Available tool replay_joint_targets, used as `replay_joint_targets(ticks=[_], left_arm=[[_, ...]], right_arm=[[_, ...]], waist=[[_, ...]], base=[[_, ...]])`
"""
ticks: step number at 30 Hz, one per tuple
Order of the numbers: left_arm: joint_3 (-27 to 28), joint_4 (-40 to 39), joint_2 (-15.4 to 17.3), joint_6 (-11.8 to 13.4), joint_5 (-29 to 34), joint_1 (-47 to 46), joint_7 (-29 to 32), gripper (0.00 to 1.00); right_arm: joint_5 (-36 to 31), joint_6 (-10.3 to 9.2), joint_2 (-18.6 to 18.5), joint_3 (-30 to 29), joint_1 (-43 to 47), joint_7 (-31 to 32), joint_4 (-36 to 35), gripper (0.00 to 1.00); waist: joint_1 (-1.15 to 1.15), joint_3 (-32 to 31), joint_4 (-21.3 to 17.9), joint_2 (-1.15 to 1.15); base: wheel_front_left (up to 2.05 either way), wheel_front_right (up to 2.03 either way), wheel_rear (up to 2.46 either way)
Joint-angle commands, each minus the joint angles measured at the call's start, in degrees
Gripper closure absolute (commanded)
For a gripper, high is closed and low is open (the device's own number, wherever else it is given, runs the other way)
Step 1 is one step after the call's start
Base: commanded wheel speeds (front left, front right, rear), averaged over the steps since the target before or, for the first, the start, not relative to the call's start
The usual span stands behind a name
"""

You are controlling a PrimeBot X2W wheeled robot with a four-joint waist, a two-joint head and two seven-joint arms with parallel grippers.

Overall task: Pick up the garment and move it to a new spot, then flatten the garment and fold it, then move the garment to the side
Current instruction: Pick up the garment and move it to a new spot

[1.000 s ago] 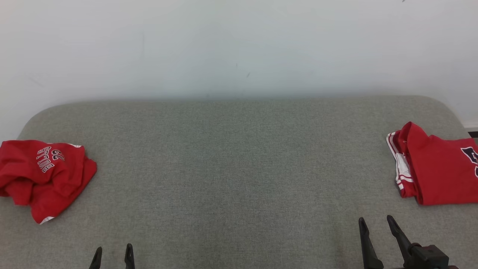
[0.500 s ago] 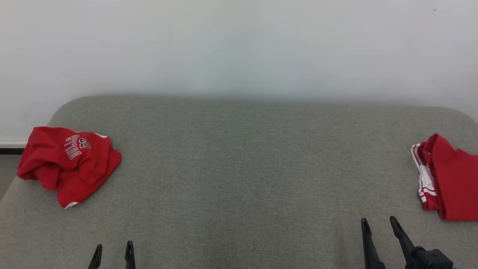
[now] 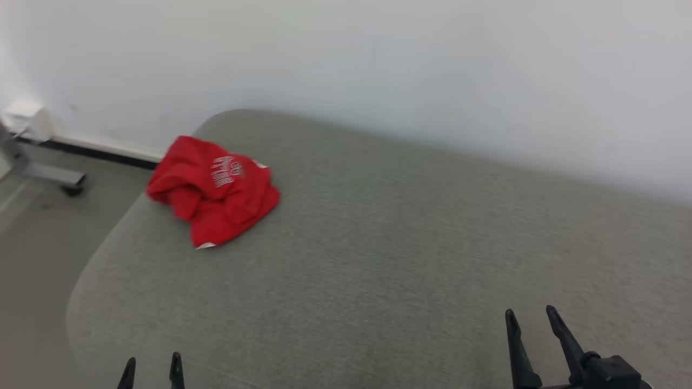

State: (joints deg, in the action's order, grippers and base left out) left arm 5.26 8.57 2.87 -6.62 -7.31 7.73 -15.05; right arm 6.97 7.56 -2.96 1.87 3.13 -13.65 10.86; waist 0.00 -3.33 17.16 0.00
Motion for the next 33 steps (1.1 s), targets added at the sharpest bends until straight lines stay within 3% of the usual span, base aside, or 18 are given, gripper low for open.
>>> replay_joint_targets(ticks=[1, 6, 16, 27, 33], left_arm=[[0.38, 0.01, 0.03, -0.27, 0.06, 0.78, -0.15, 0.0], [1.66, -1.08, 0.0, -0.08, -1.06, 1.61, -0.15, 0.0], [2.9, -3.54, 0.01, 2.01, -2.87, 3.19, -0.15, 0.0], [4.22, -1.62, 0.03, 0.58, -2.04, -0.28, -0.15, 0.0], [2.43, 4.92, 1.53, -0.42, -4.88, -9.4, 0.13, 0.0]], right_arm=[[0.44, -0.13, 0.07, 0.31, -0.39, -0.26, 0.27, 0.0], [0.2, -0.13, 0.08, 2.44, -1.99, -0.24, 0.73, 0.0], [0.36, -0.13, 0.06, 5.5, -5.49, -0.3, 3.29, 0.0], [1.82, -0.13, 0.06, 4.46, -3.7, -0.83, 3.58, 0.0], [0.84, -0.13, 0.07, 3.75, -3.25, -0.24, 0.91, 0.0]], waist=[[0.0, -0.51, 8.23, 0.0], [0.0, 0.91, 11.45, 0.0], [0.0, 2.71, 12.66, 0.0], [0.0, 2.38, 12.36, 0.0], [0.0, 5.09, 10.55, 0.0]], base=[[0.0, 0.0, 0.0], [0.0, 0.0, 0.0], [0.0, 0.0, 0.0], [0.0, 0.0, 0.0], [0.0, 0.0, 0.0]])
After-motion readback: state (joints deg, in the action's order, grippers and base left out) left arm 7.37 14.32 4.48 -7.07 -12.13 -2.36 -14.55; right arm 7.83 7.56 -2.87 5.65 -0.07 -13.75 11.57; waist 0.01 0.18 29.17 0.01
